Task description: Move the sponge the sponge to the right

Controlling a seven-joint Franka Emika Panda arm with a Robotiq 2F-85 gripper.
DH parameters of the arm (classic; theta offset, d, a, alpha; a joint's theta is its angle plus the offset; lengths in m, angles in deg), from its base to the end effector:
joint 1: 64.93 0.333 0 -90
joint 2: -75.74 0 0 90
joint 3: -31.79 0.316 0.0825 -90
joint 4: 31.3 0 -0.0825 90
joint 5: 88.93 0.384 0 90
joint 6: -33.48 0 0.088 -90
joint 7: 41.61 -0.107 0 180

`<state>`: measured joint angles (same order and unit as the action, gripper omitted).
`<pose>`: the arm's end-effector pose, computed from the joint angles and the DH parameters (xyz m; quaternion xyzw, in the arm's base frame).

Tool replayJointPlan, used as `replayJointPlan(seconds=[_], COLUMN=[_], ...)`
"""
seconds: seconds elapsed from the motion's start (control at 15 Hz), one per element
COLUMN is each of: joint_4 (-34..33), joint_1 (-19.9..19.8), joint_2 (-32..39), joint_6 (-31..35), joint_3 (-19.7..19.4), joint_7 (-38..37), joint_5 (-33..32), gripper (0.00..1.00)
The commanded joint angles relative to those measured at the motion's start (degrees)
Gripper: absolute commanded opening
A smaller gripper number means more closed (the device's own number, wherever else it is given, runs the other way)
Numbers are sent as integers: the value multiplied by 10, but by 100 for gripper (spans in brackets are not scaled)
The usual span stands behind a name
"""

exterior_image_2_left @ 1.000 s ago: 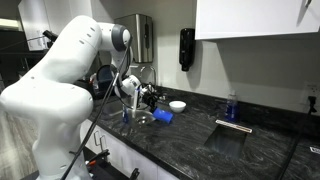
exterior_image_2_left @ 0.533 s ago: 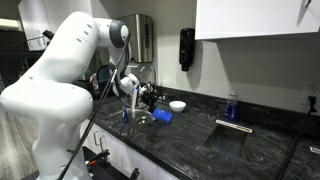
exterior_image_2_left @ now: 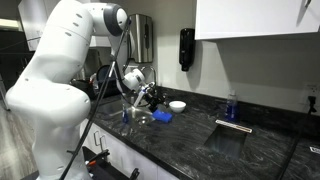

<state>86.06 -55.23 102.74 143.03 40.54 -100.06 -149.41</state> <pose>0.5394 0.1149 0.1947 0.8941 -0.0023 0.0366 0.4464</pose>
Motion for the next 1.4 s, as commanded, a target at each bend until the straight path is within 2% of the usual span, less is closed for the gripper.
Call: replayJointPlan(seconds=[0.0,0.27,0.4,0.87,1.13,1.33], joint_4=[57,110,134,205,201,187], joint_1=[-39,-63,-70,-81,-69,-62], joint_2=[-53,-96,-115,-169,-168,-162], joint_6=[118,219,249,253,268,295], joint_3=[-8,-33,-50,-97,-98,-91], joint_7=[39,67,78,106,80,86], joint_5=[30,68,86,109,81,87], gripper=[100,100,100,100,100,100])
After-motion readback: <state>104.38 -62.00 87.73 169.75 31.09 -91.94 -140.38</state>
